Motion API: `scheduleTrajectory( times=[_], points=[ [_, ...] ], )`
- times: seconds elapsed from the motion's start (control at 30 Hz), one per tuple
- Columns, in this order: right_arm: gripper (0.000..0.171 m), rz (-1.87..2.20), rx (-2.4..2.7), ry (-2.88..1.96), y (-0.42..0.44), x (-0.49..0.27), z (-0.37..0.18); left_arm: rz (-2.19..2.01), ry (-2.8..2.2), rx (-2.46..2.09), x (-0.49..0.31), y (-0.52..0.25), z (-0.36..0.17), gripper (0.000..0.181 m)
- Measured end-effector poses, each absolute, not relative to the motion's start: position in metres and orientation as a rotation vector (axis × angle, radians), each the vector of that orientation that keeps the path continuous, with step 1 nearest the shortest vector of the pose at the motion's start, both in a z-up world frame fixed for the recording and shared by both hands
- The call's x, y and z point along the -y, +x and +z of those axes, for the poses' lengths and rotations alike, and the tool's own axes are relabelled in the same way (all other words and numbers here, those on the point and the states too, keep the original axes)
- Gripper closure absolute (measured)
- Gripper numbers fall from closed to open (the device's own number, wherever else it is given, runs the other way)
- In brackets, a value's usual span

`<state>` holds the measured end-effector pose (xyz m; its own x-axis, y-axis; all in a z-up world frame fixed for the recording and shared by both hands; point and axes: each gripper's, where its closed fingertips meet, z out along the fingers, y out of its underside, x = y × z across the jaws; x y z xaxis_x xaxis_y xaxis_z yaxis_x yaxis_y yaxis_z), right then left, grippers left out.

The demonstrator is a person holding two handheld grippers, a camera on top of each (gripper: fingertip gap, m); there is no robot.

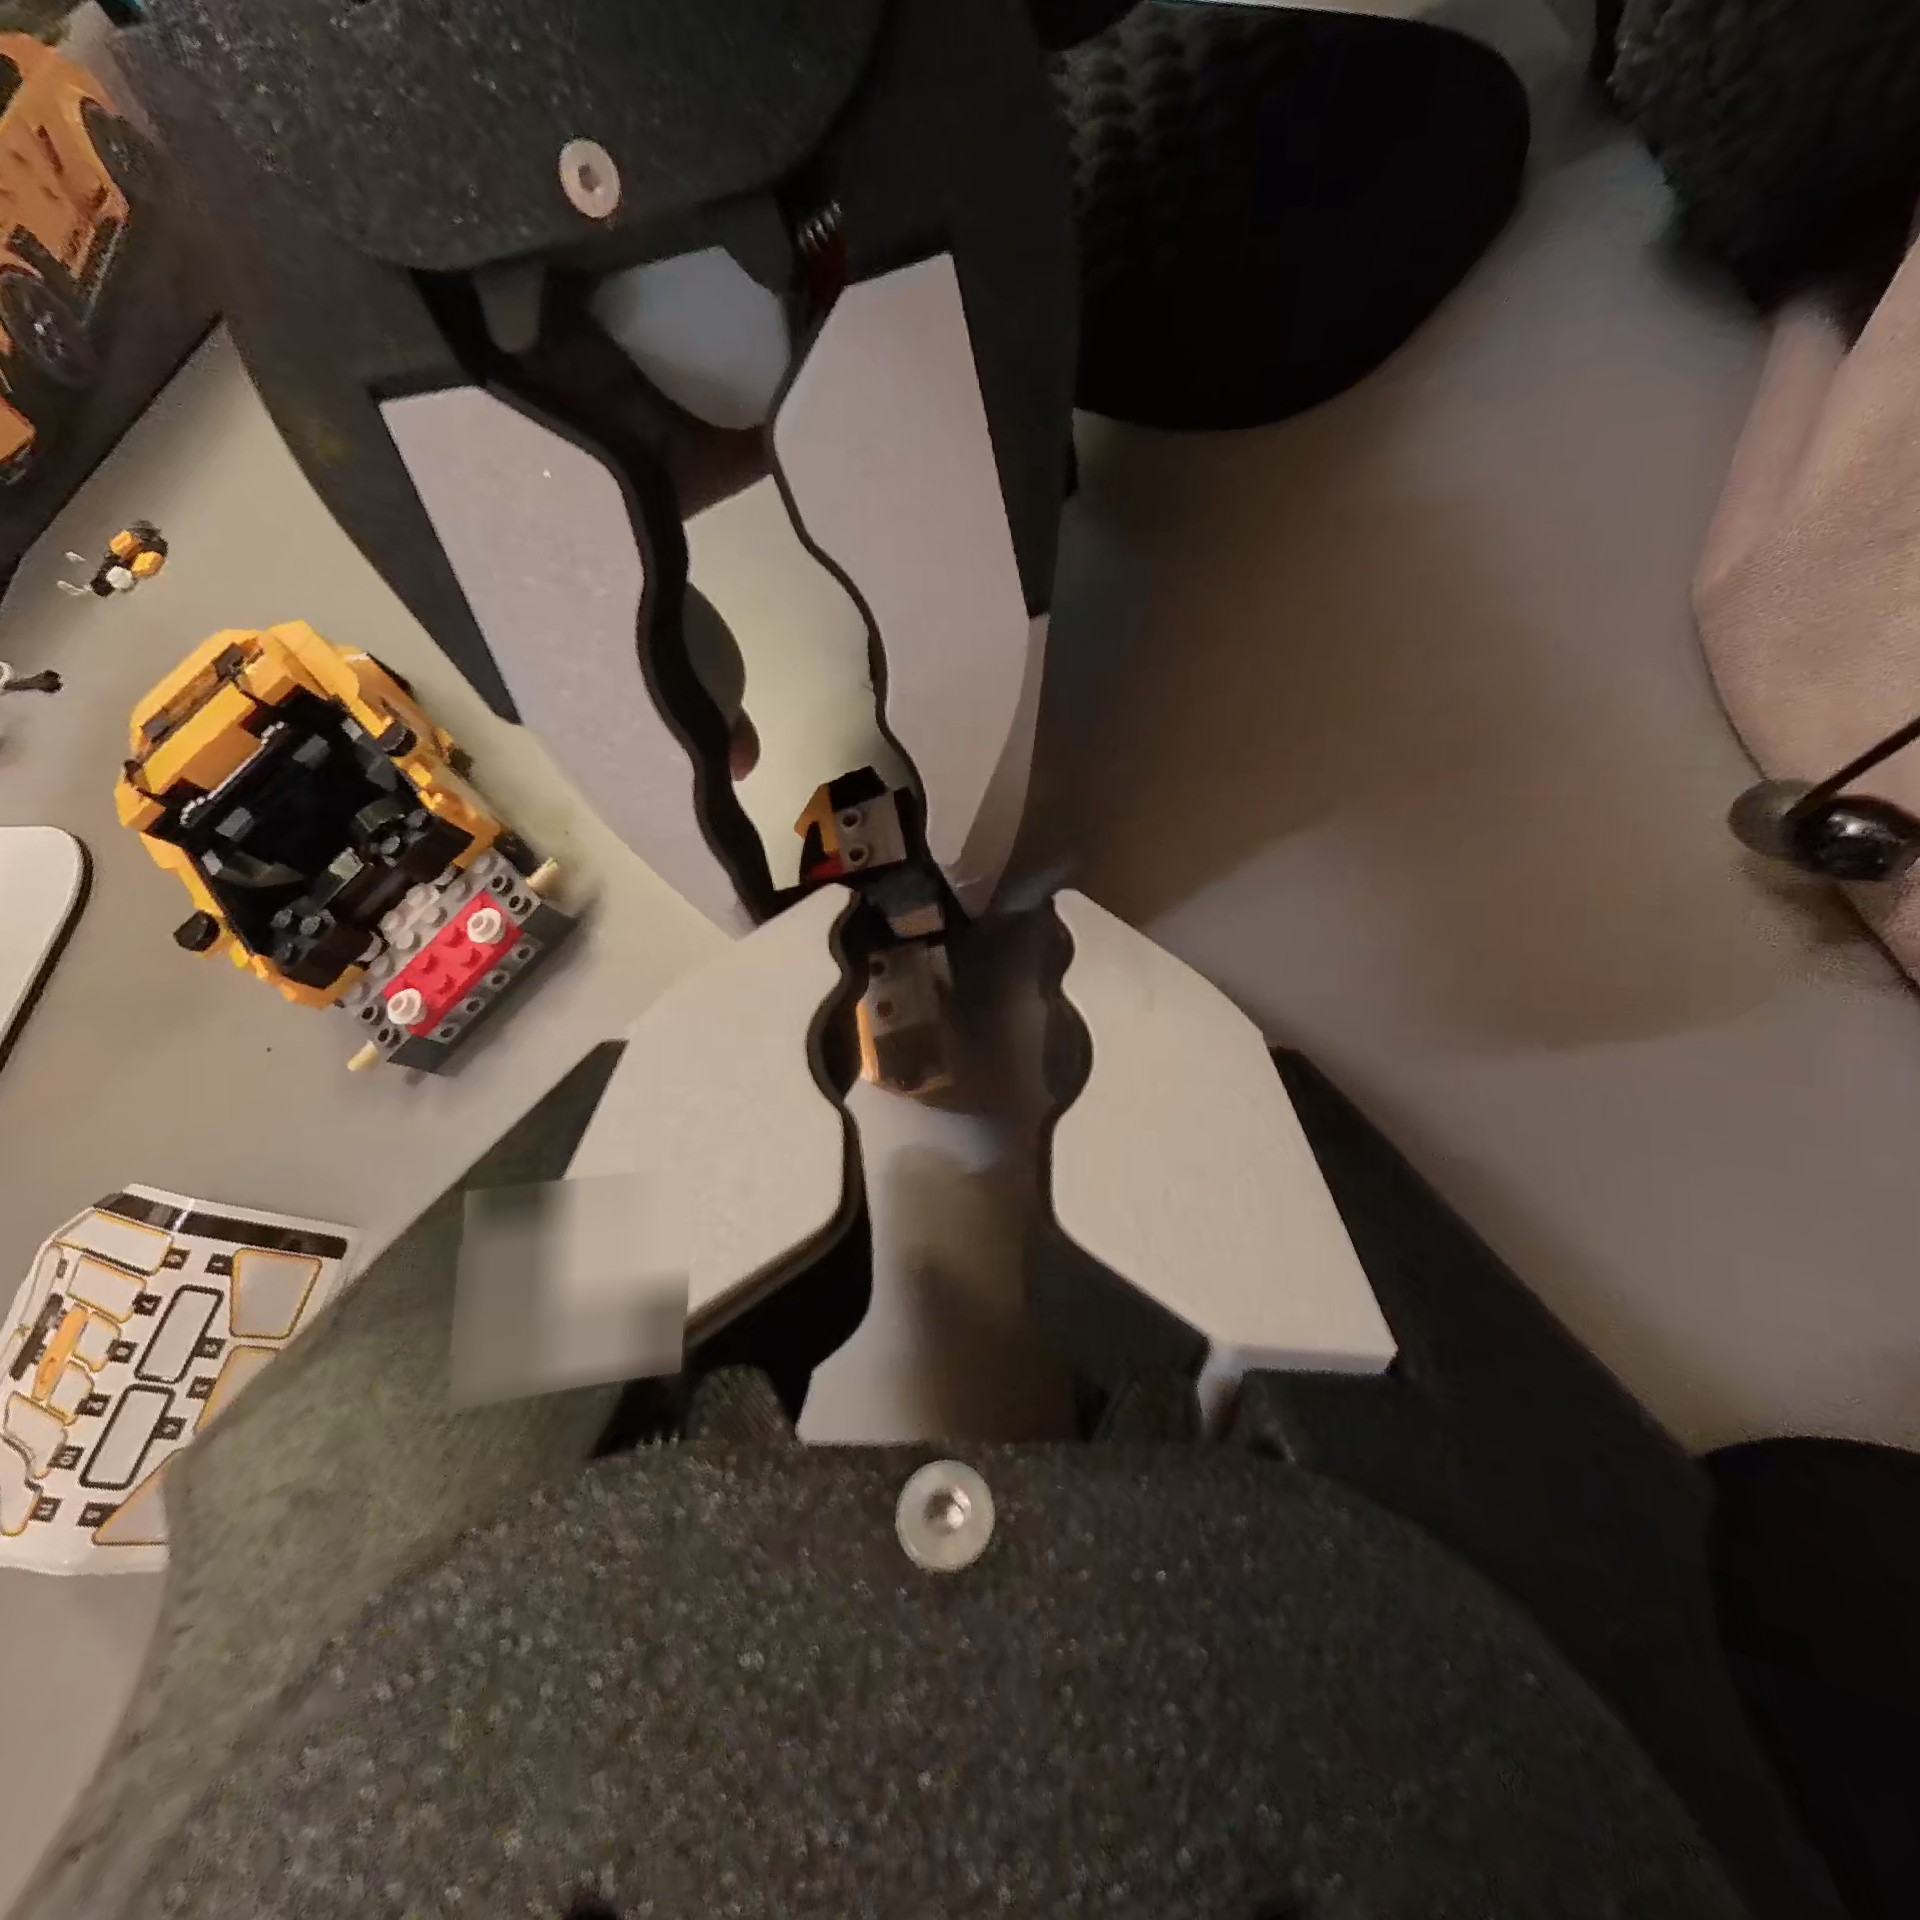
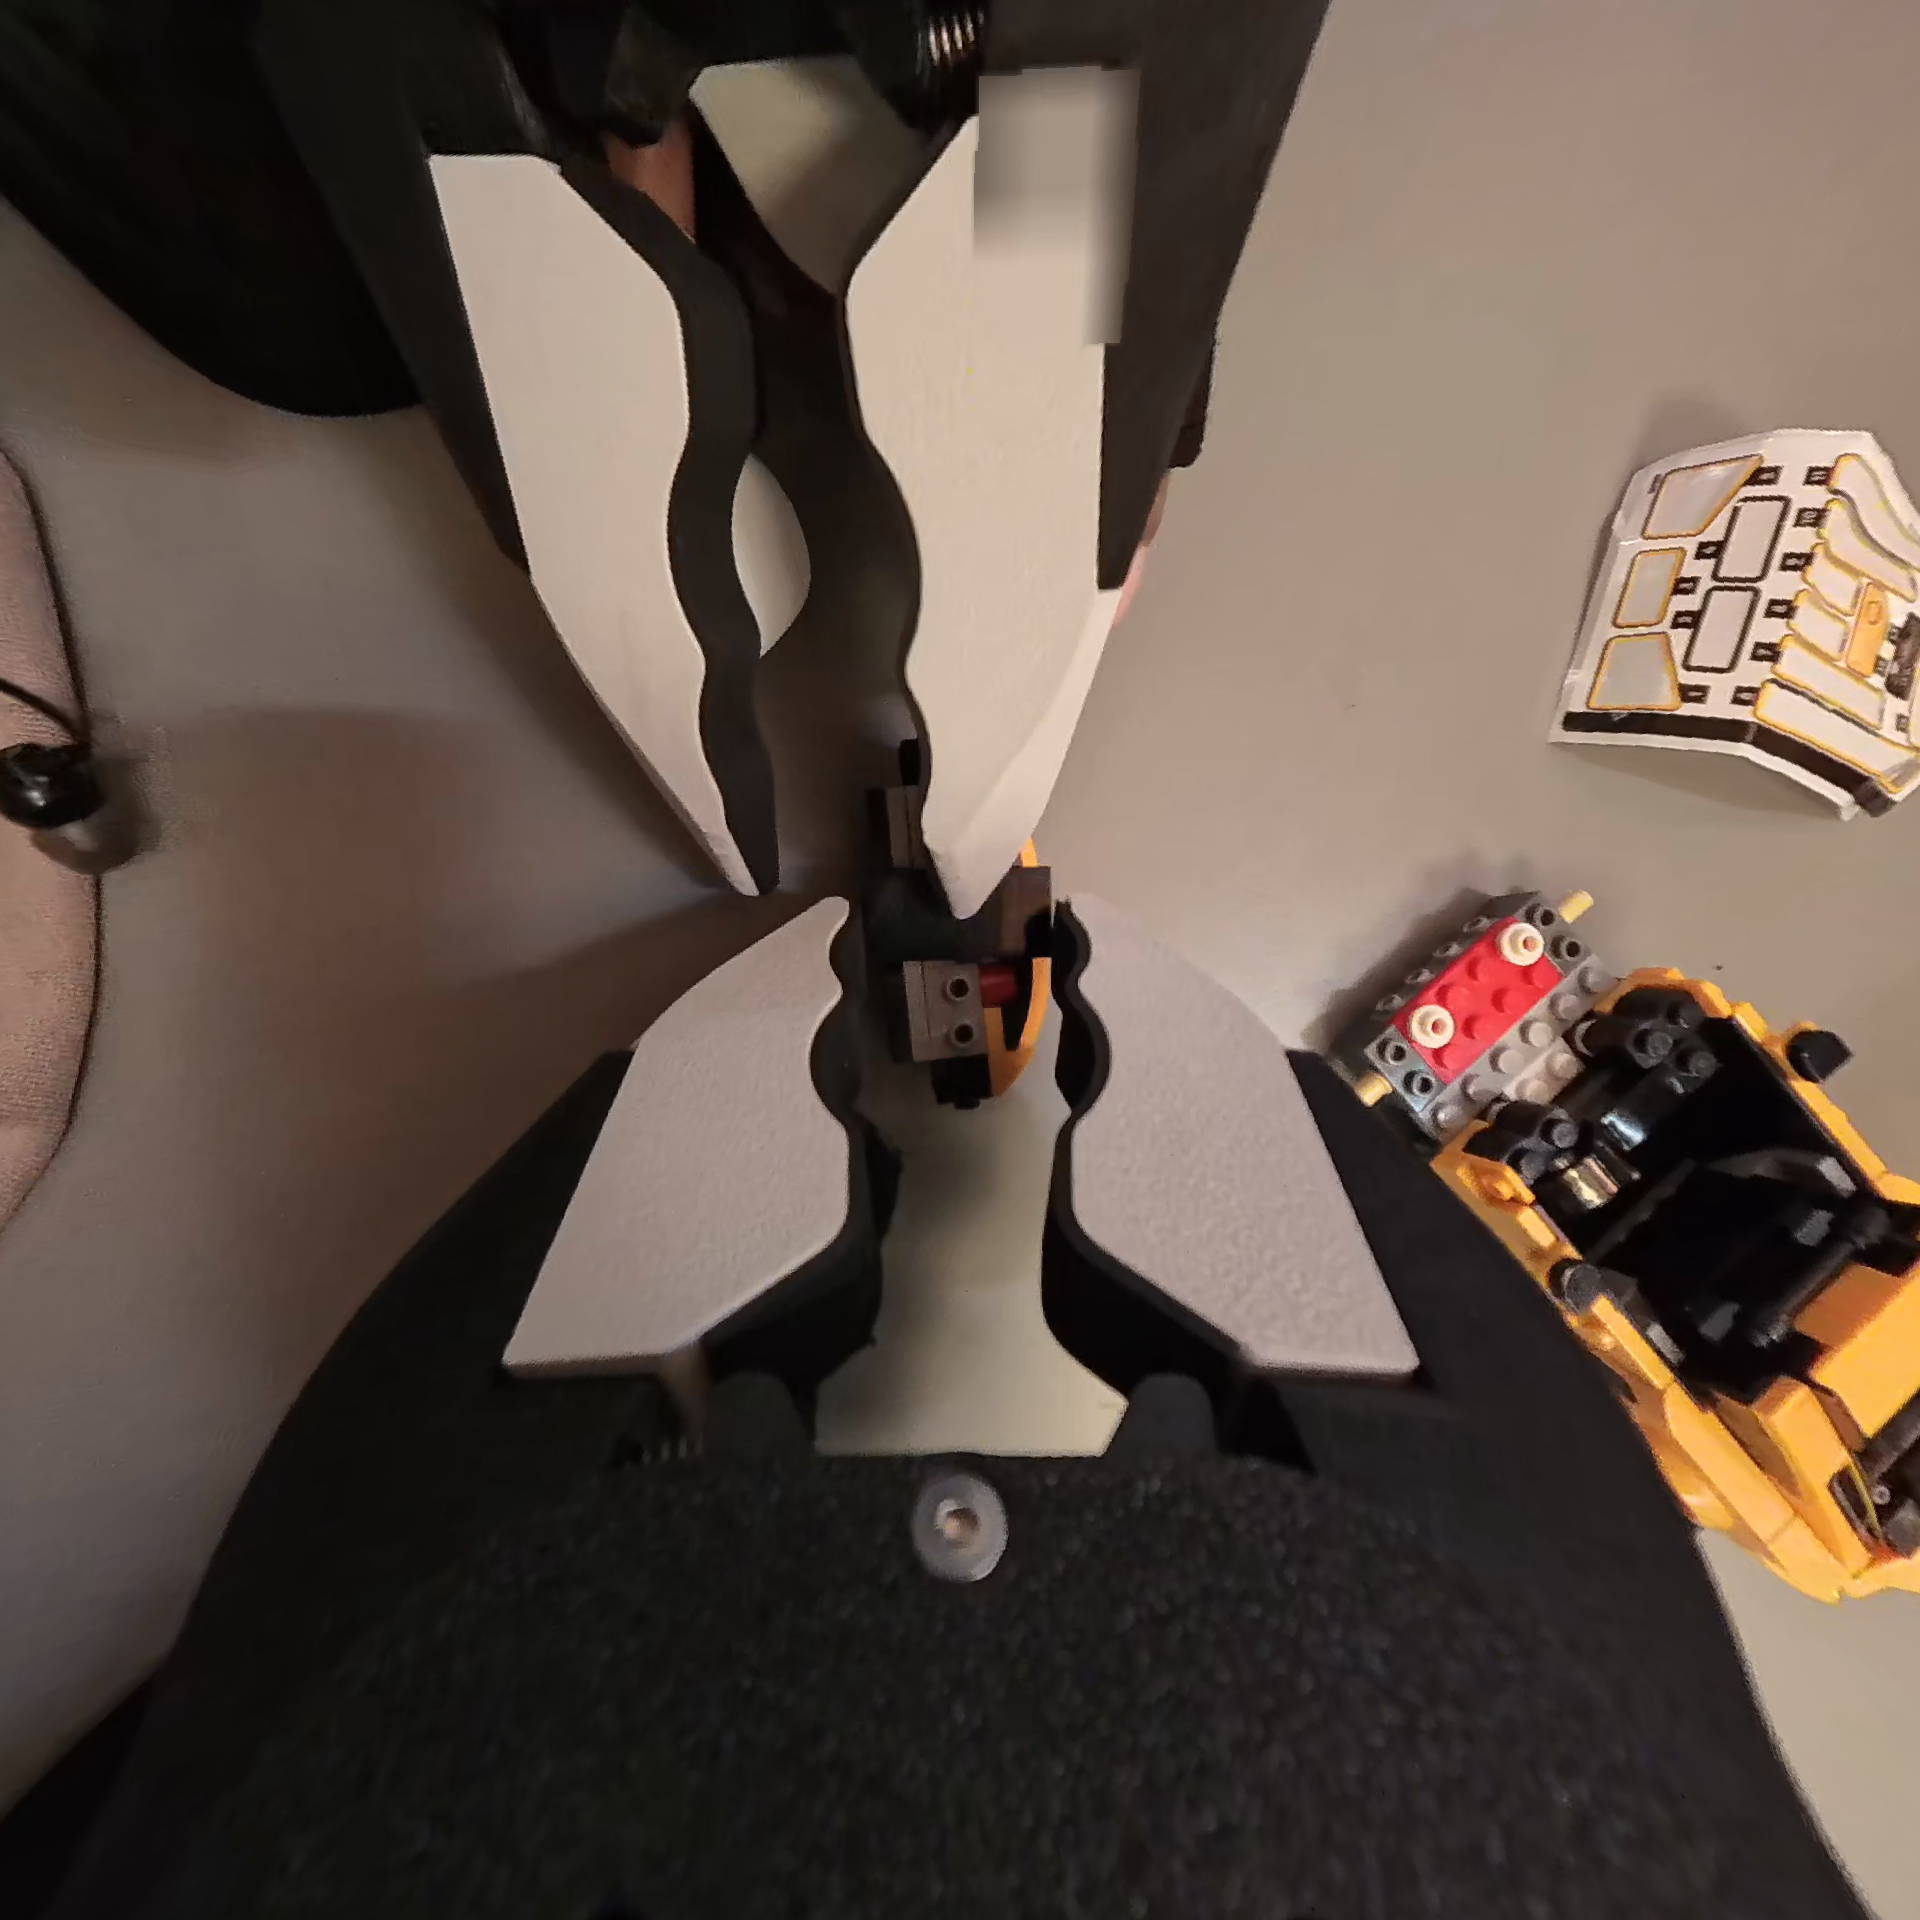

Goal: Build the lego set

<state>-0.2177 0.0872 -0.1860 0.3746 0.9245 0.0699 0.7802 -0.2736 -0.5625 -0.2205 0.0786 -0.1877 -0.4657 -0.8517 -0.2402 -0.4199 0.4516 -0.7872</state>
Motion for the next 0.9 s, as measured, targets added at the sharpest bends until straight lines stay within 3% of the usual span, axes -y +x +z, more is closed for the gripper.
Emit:
scheduleTrajectory(
  times=[0.77,0.9],
  points=[
    [0.142,0.473,1.483,-2.014,-0.230,-0.093,-0.184,-0.839,-1.083,-2.087,-0.071,-0.222,-0.188,0.154],
    [0.136,0.576,1.376,-2.063,-0.224,-0.097,-0.176,-0.840,-1.093,-2.082,-0.071,-0.223,-0.188,0.154]
  ],
)
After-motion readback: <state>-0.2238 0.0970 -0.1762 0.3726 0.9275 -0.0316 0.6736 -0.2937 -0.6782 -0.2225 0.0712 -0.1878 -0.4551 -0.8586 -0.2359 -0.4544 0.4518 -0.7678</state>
